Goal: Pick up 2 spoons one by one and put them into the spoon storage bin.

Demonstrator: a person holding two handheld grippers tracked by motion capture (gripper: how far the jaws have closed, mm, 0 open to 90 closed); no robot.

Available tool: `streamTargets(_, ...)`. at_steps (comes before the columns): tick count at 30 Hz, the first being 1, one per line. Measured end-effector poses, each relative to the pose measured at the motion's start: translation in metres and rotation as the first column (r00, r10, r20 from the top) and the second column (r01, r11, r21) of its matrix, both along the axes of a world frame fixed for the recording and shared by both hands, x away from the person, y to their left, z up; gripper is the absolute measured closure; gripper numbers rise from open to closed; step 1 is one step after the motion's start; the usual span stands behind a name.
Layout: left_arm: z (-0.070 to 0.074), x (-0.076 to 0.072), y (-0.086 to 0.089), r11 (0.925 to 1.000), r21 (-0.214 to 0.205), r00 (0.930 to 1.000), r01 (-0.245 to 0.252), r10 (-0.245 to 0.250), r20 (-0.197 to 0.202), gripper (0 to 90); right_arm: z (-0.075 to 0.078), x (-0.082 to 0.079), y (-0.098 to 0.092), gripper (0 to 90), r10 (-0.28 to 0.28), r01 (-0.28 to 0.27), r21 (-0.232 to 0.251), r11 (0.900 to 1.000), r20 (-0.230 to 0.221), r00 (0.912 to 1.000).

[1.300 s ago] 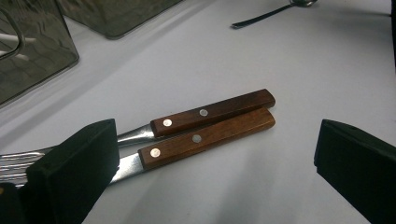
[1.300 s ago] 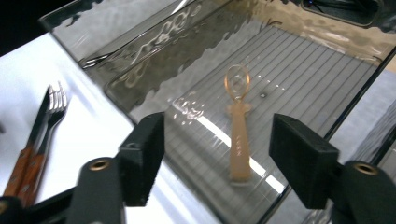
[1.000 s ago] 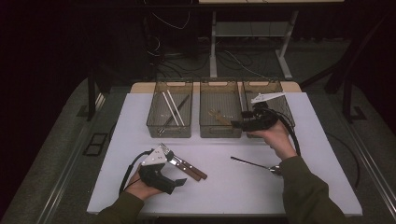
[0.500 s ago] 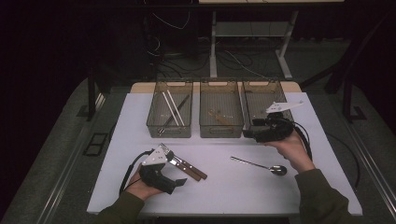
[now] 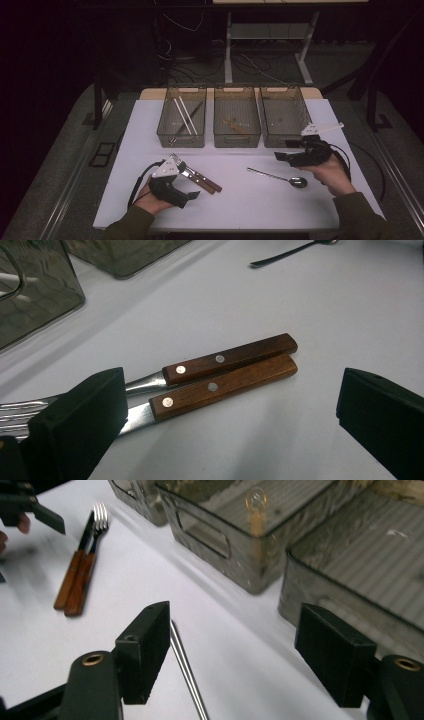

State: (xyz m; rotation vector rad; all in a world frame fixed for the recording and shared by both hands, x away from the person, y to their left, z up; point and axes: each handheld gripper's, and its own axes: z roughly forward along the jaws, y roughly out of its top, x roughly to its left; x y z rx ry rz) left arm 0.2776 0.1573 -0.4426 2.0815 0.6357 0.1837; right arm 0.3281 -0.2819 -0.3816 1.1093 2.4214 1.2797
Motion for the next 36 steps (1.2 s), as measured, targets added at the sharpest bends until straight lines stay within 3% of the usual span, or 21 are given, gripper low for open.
streamTargets(21, 0.0, 0.0, 0.0, 1.0, 0.004, 1.0, 0.0, 0.0, 0.001, 0.0, -0.024, -0.036, -0.042, 47.7, -0.046, 0.04, -0.08, 0.996, -0.08, 0.9957)
streamTargets(31, 0.0, 0.0, -0.001, 1.0, 0.007, 1.0, 0.001, -0.001, 0.001, 0.0, -0.046, -0.047, -0.056, 53.7, -0.079, 0.063, -0.099, 0.9931, -0.163, 0.9835)
streamTargets(36, 0.0, 0.0, 0.0, 1.0, 0.007, 1.0, 0.001, -0.001, 0.002, 0.0, -0.05, -0.045, -0.055, 53.6, -0.076, 0.057, -0.112, 0.9921, -0.178, 0.9811)
